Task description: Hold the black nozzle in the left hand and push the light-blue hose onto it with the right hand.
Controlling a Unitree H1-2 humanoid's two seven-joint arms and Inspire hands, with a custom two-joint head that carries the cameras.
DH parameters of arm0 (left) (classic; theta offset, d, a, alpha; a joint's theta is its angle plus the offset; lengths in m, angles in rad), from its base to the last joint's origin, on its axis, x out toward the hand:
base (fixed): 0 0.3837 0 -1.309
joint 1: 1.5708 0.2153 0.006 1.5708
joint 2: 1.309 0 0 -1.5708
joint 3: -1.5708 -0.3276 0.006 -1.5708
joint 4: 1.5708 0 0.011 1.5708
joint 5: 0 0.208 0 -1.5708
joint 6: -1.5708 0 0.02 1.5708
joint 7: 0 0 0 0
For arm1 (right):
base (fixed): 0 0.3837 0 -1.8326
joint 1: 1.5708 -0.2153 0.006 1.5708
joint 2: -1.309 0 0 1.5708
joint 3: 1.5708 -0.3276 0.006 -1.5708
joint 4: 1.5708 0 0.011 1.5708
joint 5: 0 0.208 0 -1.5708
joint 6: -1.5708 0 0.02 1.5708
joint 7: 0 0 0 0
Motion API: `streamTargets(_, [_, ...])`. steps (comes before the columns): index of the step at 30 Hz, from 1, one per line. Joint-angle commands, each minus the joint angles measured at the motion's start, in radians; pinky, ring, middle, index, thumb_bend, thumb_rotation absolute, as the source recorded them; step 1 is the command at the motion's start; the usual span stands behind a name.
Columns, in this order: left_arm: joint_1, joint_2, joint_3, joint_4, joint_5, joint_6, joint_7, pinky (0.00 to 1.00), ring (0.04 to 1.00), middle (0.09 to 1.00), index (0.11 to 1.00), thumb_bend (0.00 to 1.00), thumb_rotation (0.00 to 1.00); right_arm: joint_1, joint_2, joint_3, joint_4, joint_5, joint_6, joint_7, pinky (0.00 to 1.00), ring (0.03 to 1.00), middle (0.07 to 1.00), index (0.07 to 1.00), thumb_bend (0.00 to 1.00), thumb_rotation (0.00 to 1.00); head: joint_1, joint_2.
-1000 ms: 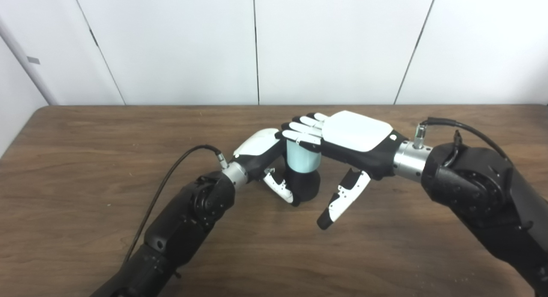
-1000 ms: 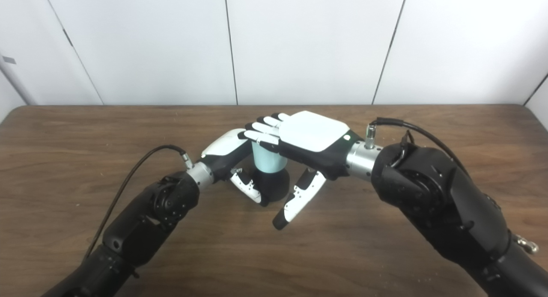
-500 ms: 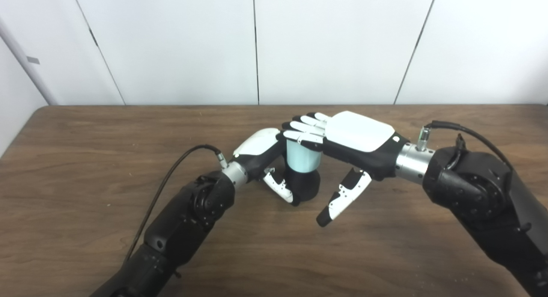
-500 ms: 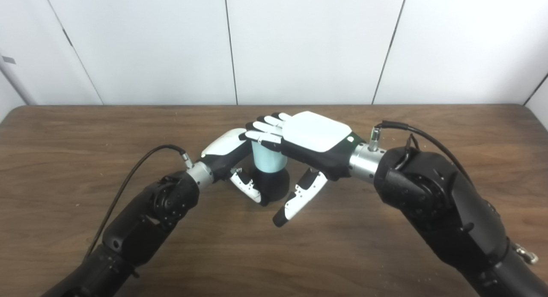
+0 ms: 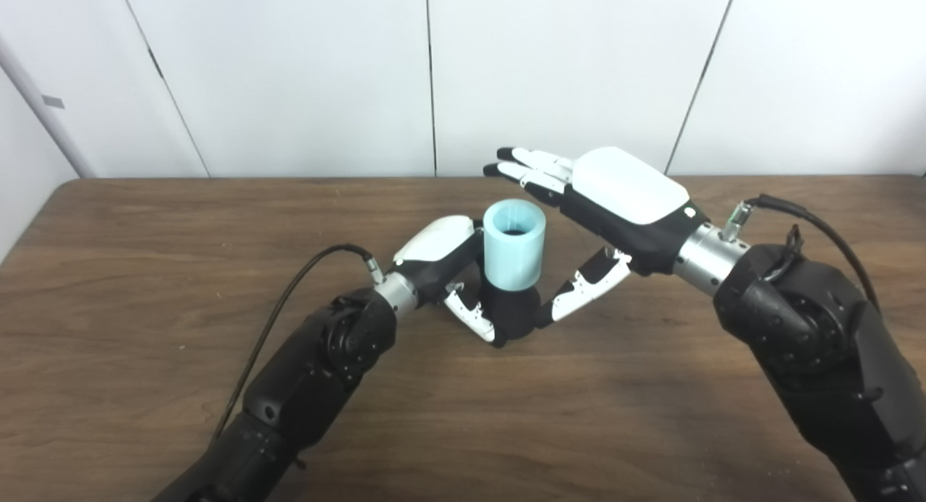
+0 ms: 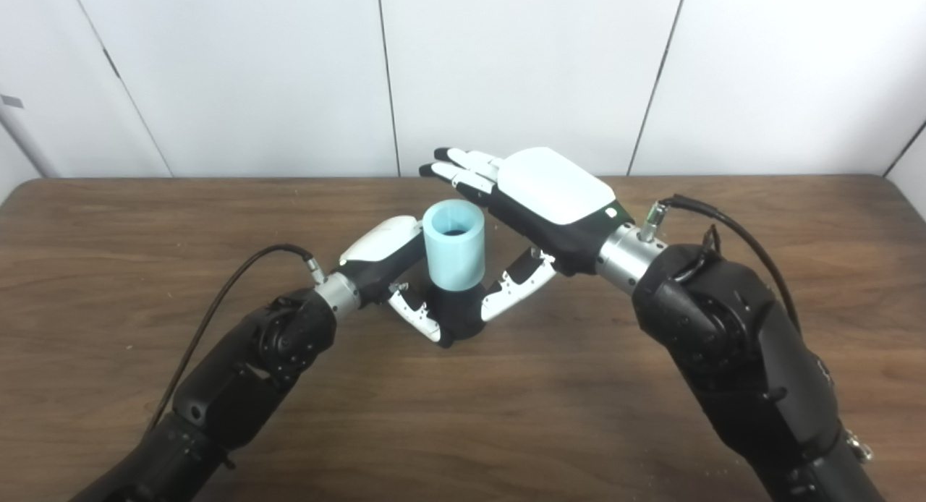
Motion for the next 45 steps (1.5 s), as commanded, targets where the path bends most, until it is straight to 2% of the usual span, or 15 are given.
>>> streamTargets(1, [0.004,0.012,-0.012,0.028,0.015,0.02,-0.041,1.0,0.606,0.492,0.48,0.53,0.0,-0.038,-0.006,-0.026,-0.012,0.007,-0.005,-0.013,0.86,0.968,1.0,0.968,0.73,0.39,0.0,0.001])
streamTargets(13, [0.006,0.012,-0.015,0.029,0.017,0.02,-0.041,1.0,0.6,0.487,0.482,0.53,0.0,-0.032,-0.011,-0.044,-0.012,0.007,0.004,0.001,0.89,0.973,1.0,0.974,0.79,0.4,0.0,0.0])
streamTargets(15, [0.008,0.011,-0.013,0.026,0.014,0.023,-0.043,1.0,0.6,0.487,0.482,0.53,0.0,-0.017,-0.002,-0.061,-0.016,0.024,0.063,0.02,0.88,0.973,1.0,0.988,0.79,0.37,0.001,0.001])
streamTargets(18, [0.013,0.01,-0.012,0.026,0.01,0.024,-0.045,1.0,0.6,0.486,0.483,0.53,0.0,0.023,0.039,-0.098,-0.037,0.045,0.222,0.047,0.87,0.965,1.0,0.996,0.79,0.27,0.0,-0.001])
streamTargets(20, [0.015,0.011,-0.013,0.028,0.009,0.023,-0.046,1.0,0.6,0.485,0.484,0.53,0.0,0.051,0.062,-0.119,-0.047,0.058,0.285,0.043,0.86,0.959,1.0,0.992,0.81,0.21,0.0,-0.002])
streamTargets(26, [0.013,0.008,-0.006,0.031,-0.002,0.04,-0.057,1.0,0.605,0.493,0.48,0.53,0.0,0.112,0.092,-0.173,-0.037,0.099,0.334,-0.026,0.87,0.96,1.0,0.994,0.82,0.16,0.001,-0.004])
streamTargets(28, [0.012,0.006,-0.004,0.03,-0.006,0.052,-0.067,1.0,0.655,0.489,0.497,0.52,0.0,0.129,0.114,-0.205,-0.015,0.129,0.344,-0.061,0.86,0.966,1.0,0.995,0.82,0.16,0.001,-0.006])
streamTargets(29, [0.012,0.005,-0.003,0.029,-0.007,0.056,-0.07,1.0,0.683,0.561,0.573,0.7,0.05,0.133,0.12,-0.213,-0.009,0.138,0.347,-0.073,0.85,0.967,1.0,0.996,0.82,0.16,0.001,-0.006])
streamTargets(30, [0.012,0.006,-0.003,0.028,-0.007,0.059,-0.075,1.0,0.697,0.598,0.613,0.79,0.07,0.148,0.133,-0.229,0.001,0.152,0.347,-0.097,0.85,0.968,1.0,0.996,0.82,0.16,0.001,-0.006])
streamTargets(31, [0.011,0.007,-0.003,0.027,-0.007,0.062,-0.077,1.0,0.779,0.734,0.733,0.9,0.13,0.157,0.141,-0.239,0.008,0.161,0.348,-0.115,0.83,0.963,1.0,0.997,0.82,0.16,0.001,-0.006])
streamTargets(33, [0.01,0.009,-0.004,0.025,-0.01,0.065,-0.08,1.0,0.836,0.822,0.809,0.97,0.17,0.171,0.149,-0.251,0.02,0.178,0.344,-0.144,0.82,0.96,1.0,0.998,0.82,0.17,0.001,-0.006])
streamTargets(39, [0.014,0.023,-0.005,0.019,-0.007,0.059,-0.072,1.0,0.979,0.946,0.92,1.0,0.26,0.234,0.17,-0.273,0.068,0.236,0.298,-0.234,0.81,0.955,1.0,0.999,0.82,0.15,0.008,-0.007])
streamTargets(45, [0.018,0.04,-0.01,0.021,0.012,0.071,-0.07,1.0,1.0,0.999,0.995,1.0,0.33,0.268,0.163,-0.265,0.065,0.269,0.301,-0.269,0.79,0.953,1.0,0.999,0.81,0.12,0.006,-0.005])
